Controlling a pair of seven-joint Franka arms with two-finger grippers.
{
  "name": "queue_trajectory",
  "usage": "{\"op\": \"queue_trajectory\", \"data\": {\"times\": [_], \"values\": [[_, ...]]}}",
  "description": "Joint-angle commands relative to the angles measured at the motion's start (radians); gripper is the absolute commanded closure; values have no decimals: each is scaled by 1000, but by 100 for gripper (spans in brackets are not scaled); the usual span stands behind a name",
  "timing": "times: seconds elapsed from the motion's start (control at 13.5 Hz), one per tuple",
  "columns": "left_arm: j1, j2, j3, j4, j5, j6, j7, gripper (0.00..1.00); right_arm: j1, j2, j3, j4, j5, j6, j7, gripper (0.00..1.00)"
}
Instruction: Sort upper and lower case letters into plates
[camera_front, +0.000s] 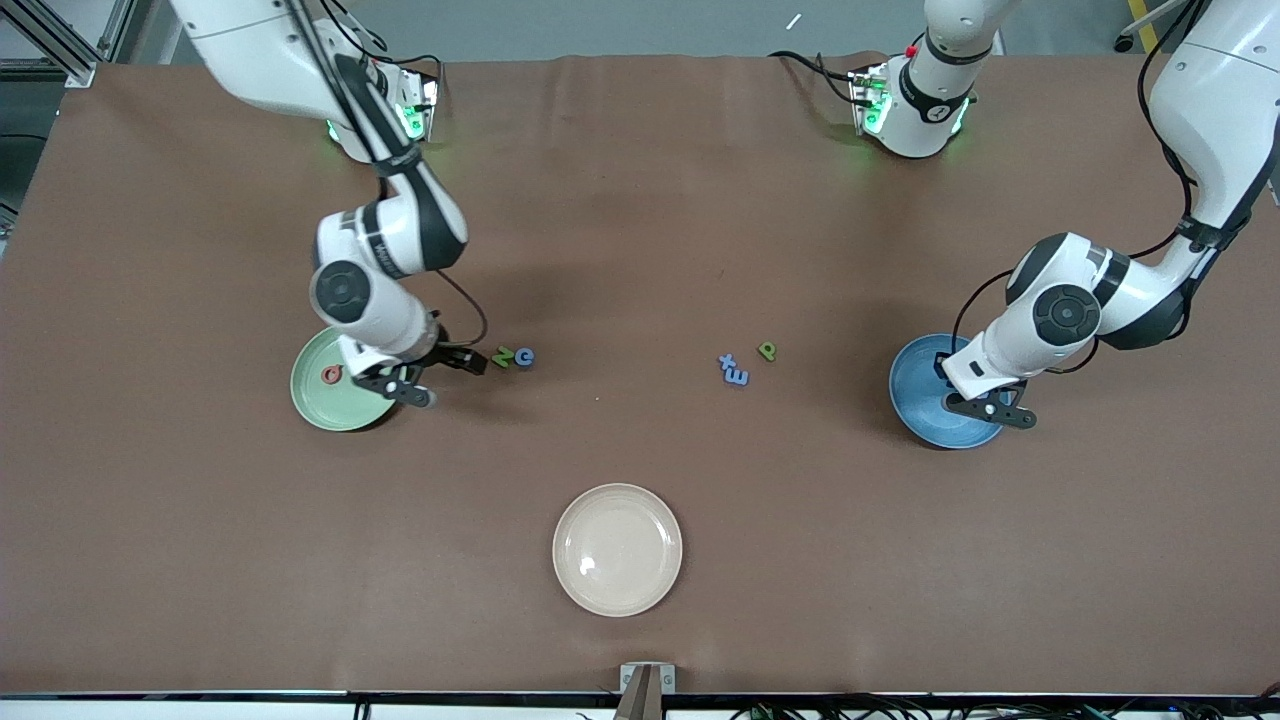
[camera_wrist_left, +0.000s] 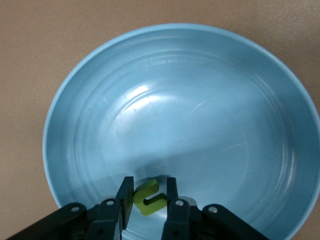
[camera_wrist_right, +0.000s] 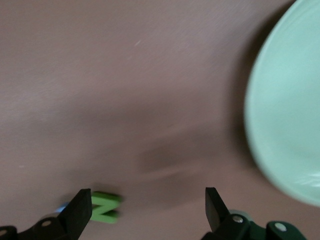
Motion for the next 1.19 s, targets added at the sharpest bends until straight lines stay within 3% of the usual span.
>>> {"op": "queue_trajectory", "data": {"times": [0.0, 0.07, 0.15, 0.37, 0.52, 0.82, 1.11], "values": [[7, -7, -5, 7, 21, -5, 5, 39, 64, 34, -12, -11, 15, 70, 122, 0], [5, -11, -13, 10, 24, -14, 3, 8, 75, 40, -12, -11, 14, 82, 137, 0], [5, -19, -42, 10, 23, -30, -6, 0, 77, 43, -12, -11, 14, 93, 137, 0], [5, -33, -175, 48, -21, -185, -14, 0, 72, 56, -17, -9, 14, 108, 137, 0], [-13, -28, -258, 88, -116, -246, -116, 0, 72, 72, -17, -11, 12, 134, 137, 0], [-190, -16, -277, 96, -124, -244, -300, 0, 77, 85, -17, -12, 12, 148, 138, 0], [-330, 56, -271, 131, -123, -231, -548, 0, 100, 85, -17, -26, 12, 147, 161, 0]]}}
